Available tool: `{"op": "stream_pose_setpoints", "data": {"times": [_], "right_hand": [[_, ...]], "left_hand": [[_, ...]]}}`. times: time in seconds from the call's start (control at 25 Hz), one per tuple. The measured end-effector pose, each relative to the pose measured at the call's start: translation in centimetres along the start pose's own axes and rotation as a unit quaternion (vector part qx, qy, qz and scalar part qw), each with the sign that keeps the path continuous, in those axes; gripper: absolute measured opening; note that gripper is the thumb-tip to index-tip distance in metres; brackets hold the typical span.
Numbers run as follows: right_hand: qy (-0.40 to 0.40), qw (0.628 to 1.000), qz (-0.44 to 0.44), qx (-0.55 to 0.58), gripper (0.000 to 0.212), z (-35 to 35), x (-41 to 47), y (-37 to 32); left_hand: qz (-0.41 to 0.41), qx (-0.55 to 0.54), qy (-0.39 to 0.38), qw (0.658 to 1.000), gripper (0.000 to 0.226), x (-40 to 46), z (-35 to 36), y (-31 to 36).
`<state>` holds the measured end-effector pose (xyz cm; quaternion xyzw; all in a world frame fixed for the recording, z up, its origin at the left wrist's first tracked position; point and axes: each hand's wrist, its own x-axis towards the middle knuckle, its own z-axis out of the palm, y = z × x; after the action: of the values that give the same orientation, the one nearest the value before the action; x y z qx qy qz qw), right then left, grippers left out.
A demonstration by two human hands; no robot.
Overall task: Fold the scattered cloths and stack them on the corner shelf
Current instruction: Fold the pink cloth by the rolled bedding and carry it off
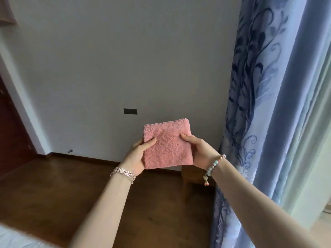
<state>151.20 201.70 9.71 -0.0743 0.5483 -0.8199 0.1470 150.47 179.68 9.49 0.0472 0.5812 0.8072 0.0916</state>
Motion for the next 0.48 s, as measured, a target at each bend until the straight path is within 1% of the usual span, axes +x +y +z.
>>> {"op": "stream_pose_setpoints", "data": {"times": [0.08, 0.16, 0.24, 0.36, 0.48], "right_hand": [[-0.007, 1.0, 0.024, 0.018, 0.042, -1.9, 4.2, -0.1], [-0.007, 0.998, 0.051, 0.036, 0.035, -3.7, 9.0, 0.4], [-0.007, 0.997, 0.065, 0.049, 0.034, -5.2, 14.5, 1.0], [-0.022, 0.995, 0.085, 0.046, 0.032, -6.5, 24.0, 2.2], [-0.038, 0.992, 0.113, 0.026, 0.034, -6.0, 33.3, 2.3]], "left_hand": [[-0.001, 0.008, 0.005, 1.0, 0.045, 4.2, -0.6, -0.3], [0.001, 0.003, 0.011, 1.0, 0.041, 8.5, -1.8, -0.8], [-0.001, -0.01, 0.022, 1.0, 0.035, 13.4, -3.5, -1.5], [0.011, -0.027, 0.047, 0.998, 0.035, 20.6, -7.5, -2.4], [0.024, -0.047, 0.075, 0.996, 0.031, 26.7, -12.2, -1.6]]}}
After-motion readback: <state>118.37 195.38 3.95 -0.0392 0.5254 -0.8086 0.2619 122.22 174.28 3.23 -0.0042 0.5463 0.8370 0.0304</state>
